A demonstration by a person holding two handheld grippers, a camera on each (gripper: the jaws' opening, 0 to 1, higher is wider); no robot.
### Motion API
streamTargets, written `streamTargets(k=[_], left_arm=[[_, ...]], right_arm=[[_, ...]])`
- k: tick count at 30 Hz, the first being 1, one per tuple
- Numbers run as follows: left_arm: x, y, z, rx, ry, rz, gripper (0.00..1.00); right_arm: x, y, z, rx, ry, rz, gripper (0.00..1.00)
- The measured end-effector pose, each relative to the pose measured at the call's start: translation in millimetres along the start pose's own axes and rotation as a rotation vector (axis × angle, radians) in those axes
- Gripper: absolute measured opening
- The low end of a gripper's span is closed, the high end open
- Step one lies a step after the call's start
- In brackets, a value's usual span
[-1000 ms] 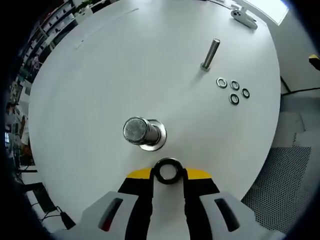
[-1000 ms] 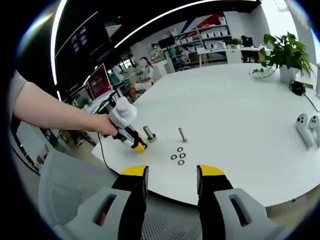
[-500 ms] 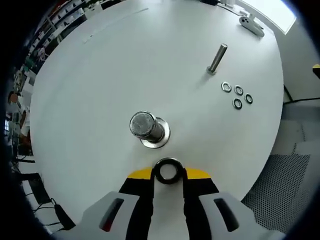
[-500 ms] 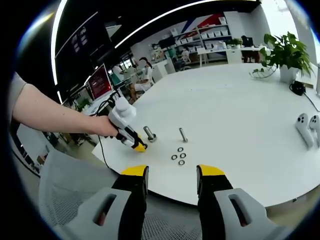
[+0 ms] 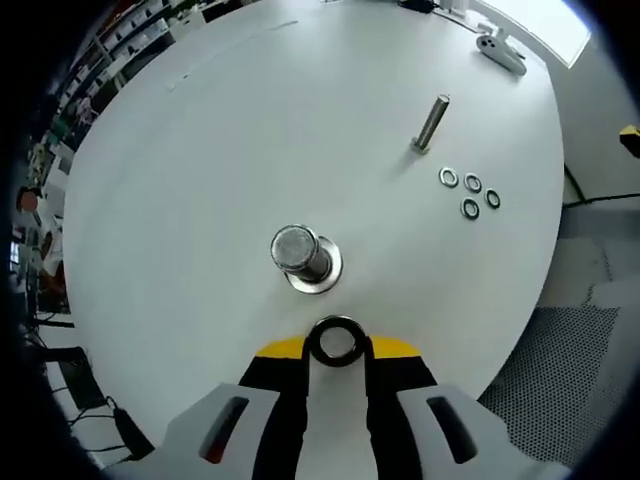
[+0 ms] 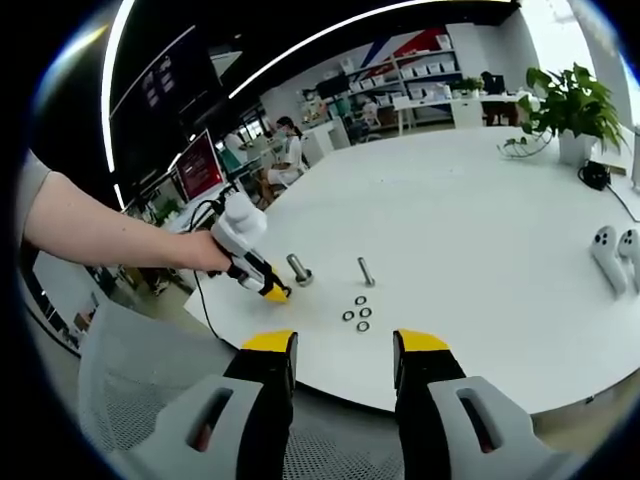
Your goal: Place the washer onto the threaded stud by aligning its center hole with the stud, sliding it down to the base, and recovering from edge contact or off-axis alignment until the washer reaches the visible bottom stop.
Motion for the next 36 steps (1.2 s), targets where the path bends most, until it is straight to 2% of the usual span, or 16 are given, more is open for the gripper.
streamTargets(k=[11, 14, 22, 24, 36], left_arm=[[19.1, 1.9, 3.4, -0.048, -0.025, 0.014, 0.19], [26.7, 8.0, 1.3, -0.093, -0.030, 0.007, 0.19], [45.3, 22.3, -0.7, -0.147, -0.019, -0.024, 0.19], [49.5, 27.6, 2.3, -0.147, -0.008, -0.045, 0.19], [60.2, 42.3, -1.2, -0.165, -0.012, -0.071, 0.19]], right_arm=[[-0.2, -0.4, 0.2, 0.001, 0.003, 0.003, 0.40], [-0.3, -0.3, 0.5, 0.001, 0.005, 0.003, 0.40], [-0.2, -0.8, 0.3, 0.003, 0.006, 0.004, 0.40], [-0.1, -0.7, 0.3, 0.001, 0.006, 0.002, 0.40], [-0.3, -0.6, 0.4, 0.004, 0.009, 0.004, 0.40]])
Point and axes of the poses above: the point that each gripper's makers call its tool centre point, and the gripper's own axes: x roughly backward along the fingers, z roughly to its left, y roughly out of its top, the point moved 6 cm from there along x, roughly backward along the fingers, and after that the axes turned 14 degrees about x, right-handed, at the moved point
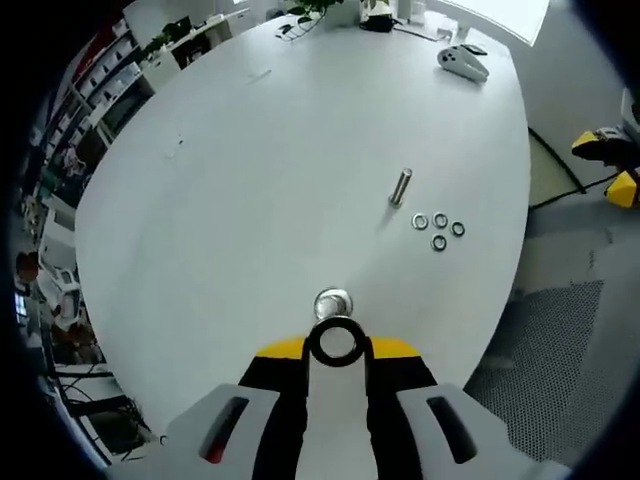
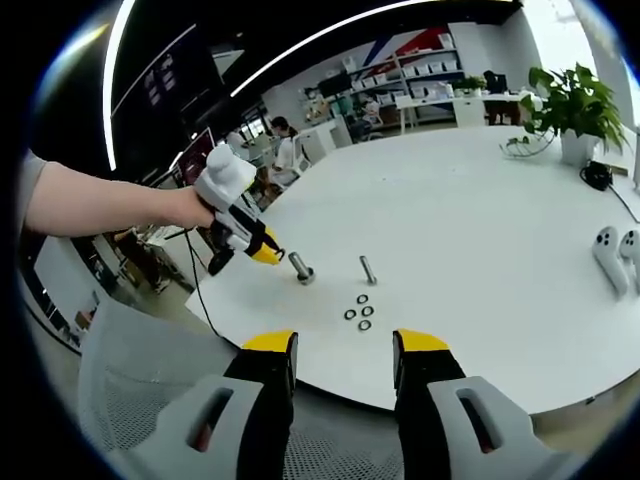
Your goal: Place the washer onto the threaded stud by aligning its center hole with the stud, sliding it down to the base, and recovering from edge contact or off-axis alignment until the washer reaches the visible bottom stop.
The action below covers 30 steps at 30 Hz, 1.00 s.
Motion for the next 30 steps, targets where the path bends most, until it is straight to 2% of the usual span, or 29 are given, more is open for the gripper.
streamTargets(k=[7, 30], left_arm=[[-3.0, 7.1, 1.6, -0.015, 0.018, -0.020, 0.19], [-18.9, 14.0, 0.4, -0.052, 0.018, 0.021, 0.19]], right_arm=[[-0.2, 0.1, -0.1, 0.000, -0.001, -0.001, 0.40], [-0.3, 0.1, -1.0, -0.004, -0.005, 0.001, 0.40]])
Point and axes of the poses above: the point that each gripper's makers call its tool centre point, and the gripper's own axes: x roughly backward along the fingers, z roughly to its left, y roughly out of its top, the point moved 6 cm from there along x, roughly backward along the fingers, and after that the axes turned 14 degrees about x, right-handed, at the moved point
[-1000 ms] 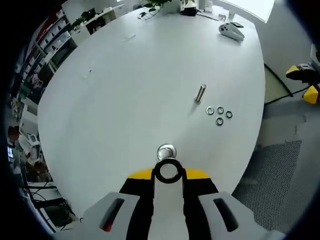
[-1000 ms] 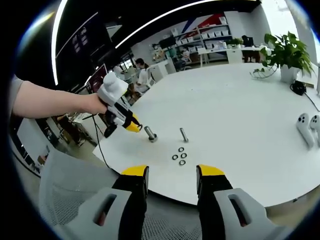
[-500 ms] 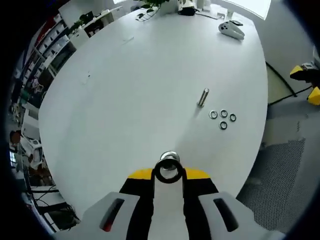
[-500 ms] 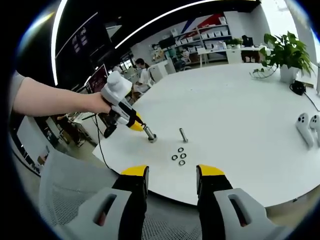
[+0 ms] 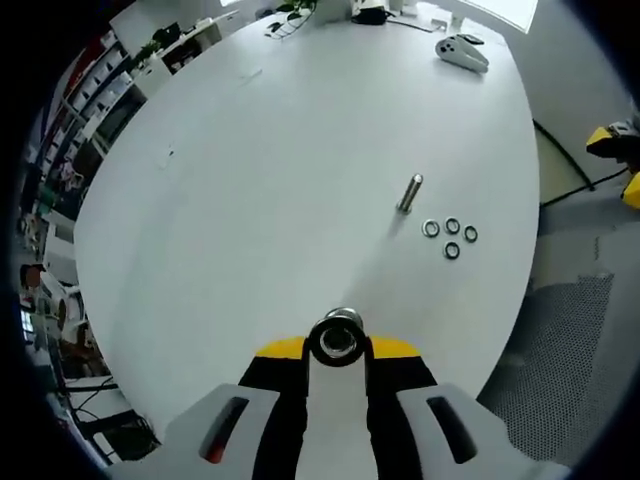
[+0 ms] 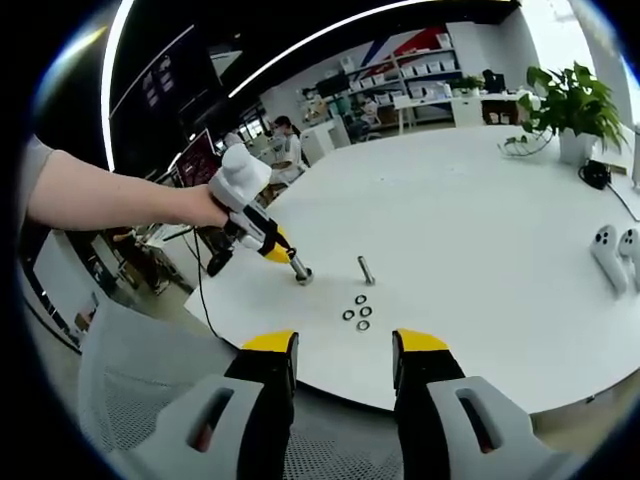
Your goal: Place the washer onto the threaded stud by aligning its center hole with the stud, sliding it down to the base, and recovering from edge contact or off-axis alignment until the washer reaches the visible bottom stop.
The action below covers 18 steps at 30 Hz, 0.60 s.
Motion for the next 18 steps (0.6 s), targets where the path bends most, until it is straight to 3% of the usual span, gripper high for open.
streamTargets(k=[18], left_arm=[[-26.3, -0.3, 2.0, -0.040, -0.008, 0.060, 0.19]], right_arm=[[0.6, -0.8, -1.9, -0.011, -0.012, 0.000, 0.40]])
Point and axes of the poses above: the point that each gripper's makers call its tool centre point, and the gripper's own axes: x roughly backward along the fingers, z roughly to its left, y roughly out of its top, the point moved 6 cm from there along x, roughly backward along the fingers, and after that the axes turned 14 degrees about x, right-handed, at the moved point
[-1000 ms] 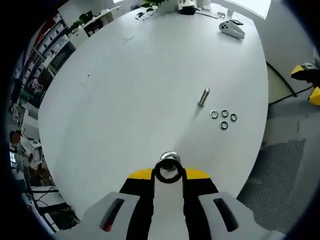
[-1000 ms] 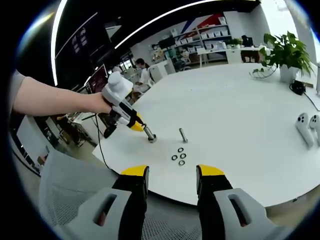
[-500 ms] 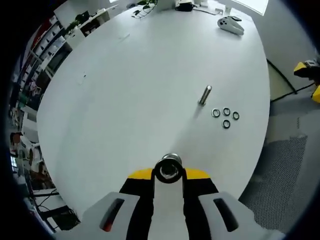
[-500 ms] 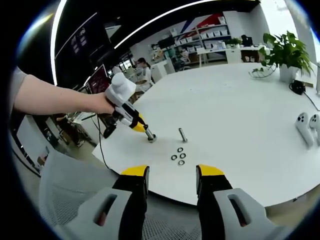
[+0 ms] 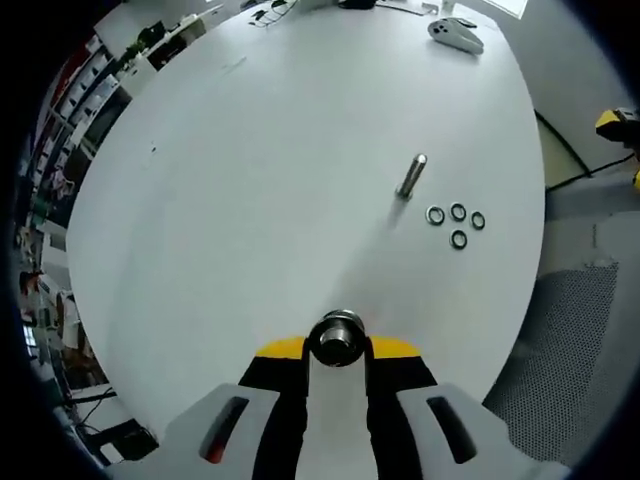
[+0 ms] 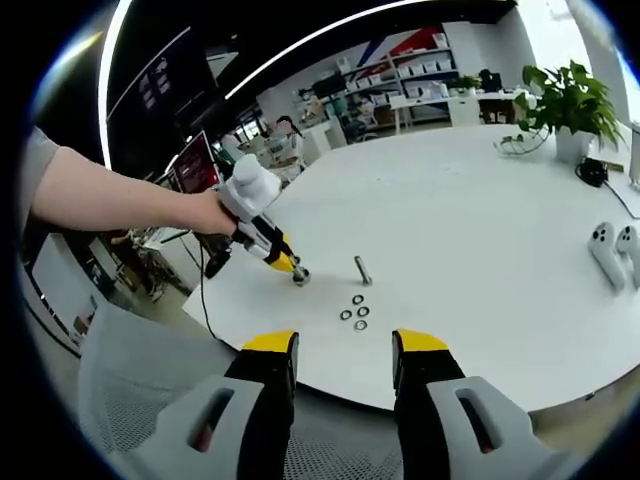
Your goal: Place the washer onto the threaded stud by aligning its center hole with the stud, sliding it down to the base, and recovering from edge contact or off-axis alignment until the washer reaches the visible bottom stop.
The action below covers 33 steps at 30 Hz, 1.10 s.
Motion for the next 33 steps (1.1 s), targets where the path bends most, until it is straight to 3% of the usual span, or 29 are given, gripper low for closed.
streamTargets(k=[10, 33], left_arm=[[-16.2, -4.1, -0.6, 0.027, -0.010, 0.011, 0.19], [-25.0, -7.6, -2.3, 0.034, -0.018, -0.005, 0.20]], right_arm=[[-0.5, -0.6, 0.2, 0.001, 0.002, 0.006, 0.39], [0.1, -1.5, -0.5, -0.002, -0.002, 0.012, 0.39]])
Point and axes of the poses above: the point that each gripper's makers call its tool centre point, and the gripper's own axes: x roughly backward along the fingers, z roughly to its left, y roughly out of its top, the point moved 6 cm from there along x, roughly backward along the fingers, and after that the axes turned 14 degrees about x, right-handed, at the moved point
